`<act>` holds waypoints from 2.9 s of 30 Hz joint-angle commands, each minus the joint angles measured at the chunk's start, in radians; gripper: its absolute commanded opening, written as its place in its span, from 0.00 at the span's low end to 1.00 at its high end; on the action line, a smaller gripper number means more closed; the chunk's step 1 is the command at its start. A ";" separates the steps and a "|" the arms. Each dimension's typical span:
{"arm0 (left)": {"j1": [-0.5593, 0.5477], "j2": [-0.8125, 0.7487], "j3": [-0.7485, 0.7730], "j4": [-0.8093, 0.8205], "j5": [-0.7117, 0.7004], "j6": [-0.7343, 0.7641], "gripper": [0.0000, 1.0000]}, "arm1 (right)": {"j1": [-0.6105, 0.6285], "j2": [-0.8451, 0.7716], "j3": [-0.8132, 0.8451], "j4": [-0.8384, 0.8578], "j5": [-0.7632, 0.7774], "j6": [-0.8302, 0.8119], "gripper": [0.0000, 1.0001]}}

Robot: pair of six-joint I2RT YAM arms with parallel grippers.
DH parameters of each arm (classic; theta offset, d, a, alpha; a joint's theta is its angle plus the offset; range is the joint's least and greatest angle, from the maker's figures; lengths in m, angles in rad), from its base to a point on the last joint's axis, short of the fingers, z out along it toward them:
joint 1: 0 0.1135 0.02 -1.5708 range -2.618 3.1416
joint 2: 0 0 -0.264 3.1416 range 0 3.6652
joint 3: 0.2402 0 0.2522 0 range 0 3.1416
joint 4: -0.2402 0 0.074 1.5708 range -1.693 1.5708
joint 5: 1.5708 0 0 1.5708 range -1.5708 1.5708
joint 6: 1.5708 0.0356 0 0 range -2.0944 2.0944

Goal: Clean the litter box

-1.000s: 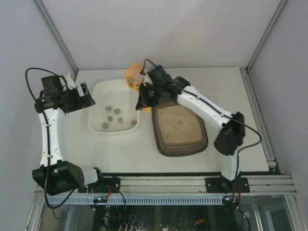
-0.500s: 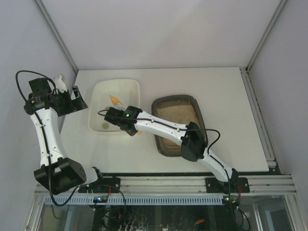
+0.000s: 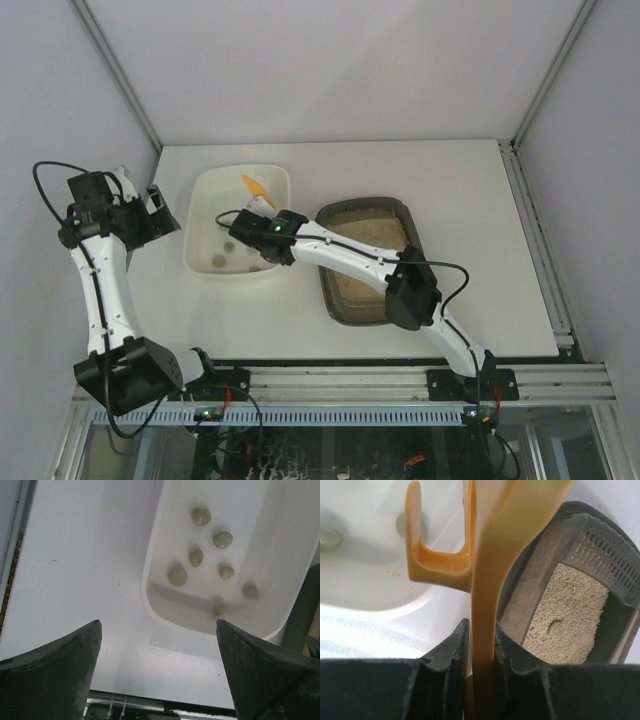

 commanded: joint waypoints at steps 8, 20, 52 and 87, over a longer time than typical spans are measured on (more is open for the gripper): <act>-0.522 -0.175 -0.131 0.362 -0.243 -0.328 1.00 | -0.326 -0.639 -0.451 0.046 -0.741 0.165 0.00; -0.894 0.492 0.323 0.211 -0.262 -0.689 1.00 | -0.618 -0.895 -0.892 -0.190 -0.947 0.214 0.00; -1.000 0.469 0.001 0.526 -0.260 -0.804 1.00 | -0.618 -0.458 -0.706 -0.278 -0.845 0.221 0.00; -0.784 0.251 -0.159 0.512 -0.292 -0.685 1.00 | -0.610 -0.335 -0.791 -0.005 -1.380 0.209 0.00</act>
